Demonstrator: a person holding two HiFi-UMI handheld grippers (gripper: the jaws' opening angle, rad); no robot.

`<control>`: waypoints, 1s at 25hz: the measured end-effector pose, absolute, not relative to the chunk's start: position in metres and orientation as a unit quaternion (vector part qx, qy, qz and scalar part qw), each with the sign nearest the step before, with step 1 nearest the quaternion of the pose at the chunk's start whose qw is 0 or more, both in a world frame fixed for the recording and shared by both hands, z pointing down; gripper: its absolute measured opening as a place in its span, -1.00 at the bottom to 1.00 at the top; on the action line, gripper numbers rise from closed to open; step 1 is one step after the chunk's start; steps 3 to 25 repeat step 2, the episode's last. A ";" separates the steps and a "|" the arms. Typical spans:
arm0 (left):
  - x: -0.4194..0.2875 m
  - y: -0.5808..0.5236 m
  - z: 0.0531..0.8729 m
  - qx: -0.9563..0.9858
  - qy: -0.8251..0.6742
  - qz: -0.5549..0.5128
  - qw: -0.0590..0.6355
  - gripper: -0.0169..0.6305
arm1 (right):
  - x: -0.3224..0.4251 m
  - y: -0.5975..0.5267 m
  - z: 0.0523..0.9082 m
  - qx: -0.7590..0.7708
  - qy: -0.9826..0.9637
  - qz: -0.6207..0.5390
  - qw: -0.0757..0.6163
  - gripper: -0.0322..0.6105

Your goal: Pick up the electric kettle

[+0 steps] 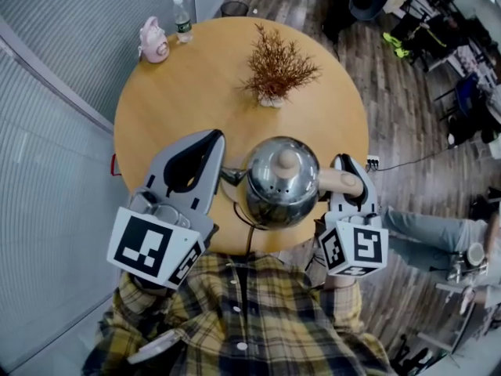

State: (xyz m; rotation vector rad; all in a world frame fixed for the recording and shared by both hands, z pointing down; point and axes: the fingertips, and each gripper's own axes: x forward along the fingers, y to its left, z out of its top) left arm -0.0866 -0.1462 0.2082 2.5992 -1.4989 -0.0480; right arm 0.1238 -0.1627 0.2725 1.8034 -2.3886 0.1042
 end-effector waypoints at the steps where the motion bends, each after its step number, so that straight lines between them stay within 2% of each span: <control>1: -0.086 -0.147 0.208 0.865 -0.496 -0.020 0.070 -0.94 | 0.124 -0.164 0.273 0.600 -0.796 0.035 0.072 -0.73; 25: -0.086 -0.148 0.208 0.866 -0.494 -0.023 0.070 -0.94 | 0.125 -0.165 0.273 0.600 -0.796 0.035 0.072 -0.73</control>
